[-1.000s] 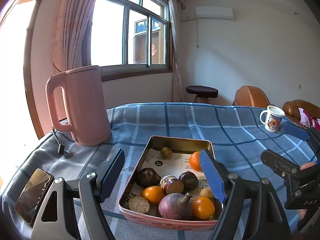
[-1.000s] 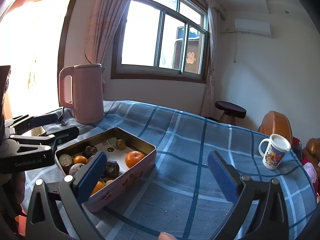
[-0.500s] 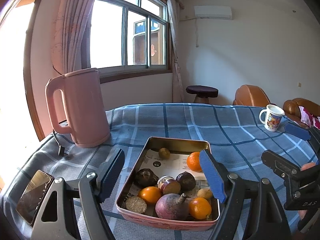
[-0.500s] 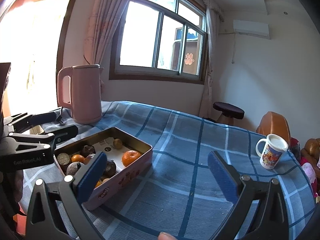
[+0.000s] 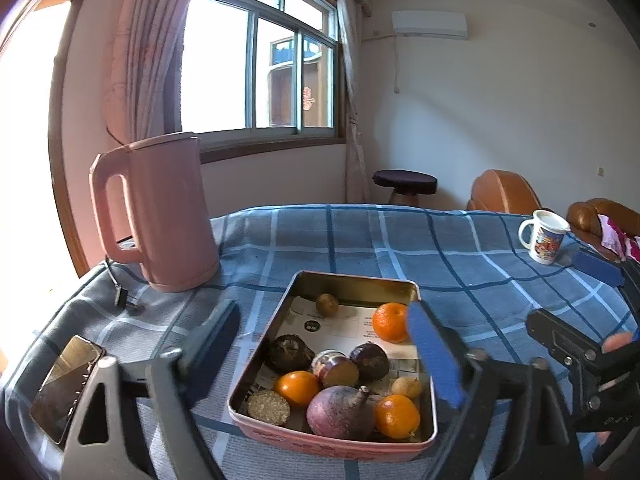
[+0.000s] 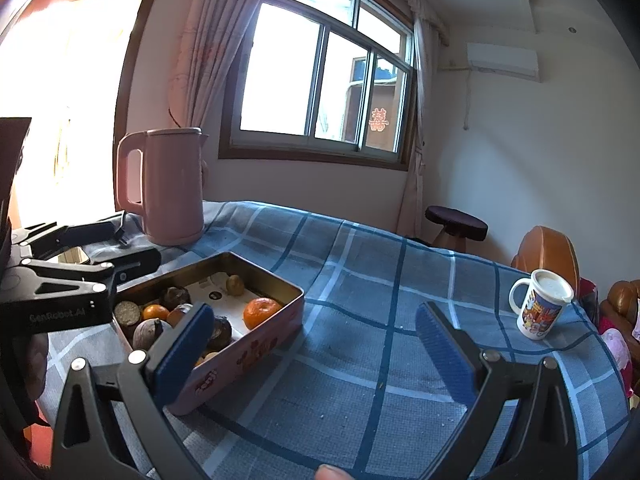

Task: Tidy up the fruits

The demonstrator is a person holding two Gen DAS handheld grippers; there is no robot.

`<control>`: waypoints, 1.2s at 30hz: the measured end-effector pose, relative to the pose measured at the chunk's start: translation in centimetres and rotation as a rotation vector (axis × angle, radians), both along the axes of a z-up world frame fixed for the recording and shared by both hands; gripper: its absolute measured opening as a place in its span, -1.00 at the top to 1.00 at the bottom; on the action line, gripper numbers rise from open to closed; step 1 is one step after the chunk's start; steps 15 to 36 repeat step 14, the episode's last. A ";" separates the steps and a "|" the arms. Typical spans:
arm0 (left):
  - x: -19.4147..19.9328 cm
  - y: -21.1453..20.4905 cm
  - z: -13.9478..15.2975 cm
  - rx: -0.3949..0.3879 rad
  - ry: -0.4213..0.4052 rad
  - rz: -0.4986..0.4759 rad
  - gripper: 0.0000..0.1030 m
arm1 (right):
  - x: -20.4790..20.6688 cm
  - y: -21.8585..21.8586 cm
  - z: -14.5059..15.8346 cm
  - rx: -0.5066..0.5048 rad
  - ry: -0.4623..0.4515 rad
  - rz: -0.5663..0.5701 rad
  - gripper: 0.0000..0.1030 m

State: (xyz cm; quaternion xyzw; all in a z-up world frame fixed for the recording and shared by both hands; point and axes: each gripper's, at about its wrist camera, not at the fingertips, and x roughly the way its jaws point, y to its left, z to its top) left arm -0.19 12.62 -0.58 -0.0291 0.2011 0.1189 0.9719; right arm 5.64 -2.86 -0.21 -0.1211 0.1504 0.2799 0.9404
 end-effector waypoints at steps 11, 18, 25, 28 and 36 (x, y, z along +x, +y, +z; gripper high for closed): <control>0.0 -0.8 -0.2 0.031 0.002 -0.005 -0.75 | 0.3 -0.9 -0.6 -0.007 0.010 -0.017 -1.00; -0.1 -0.8 -0.1 0.034 0.000 0.000 -0.75 | 1.0 -1.9 -0.9 -0.018 0.016 -0.044 -1.00; -0.1 -0.8 -0.1 0.034 0.000 0.000 -0.75 | 1.0 -1.9 -0.9 -0.018 0.016 -0.044 -1.00; -0.1 -0.8 -0.1 0.034 0.000 0.000 -0.75 | 1.0 -1.9 -0.9 -0.018 0.016 -0.044 -1.00; -0.1 -0.8 -0.1 0.034 0.000 0.000 -0.75 | 1.0 -1.9 -0.9 -0.018 0.016 -0.044 -1.00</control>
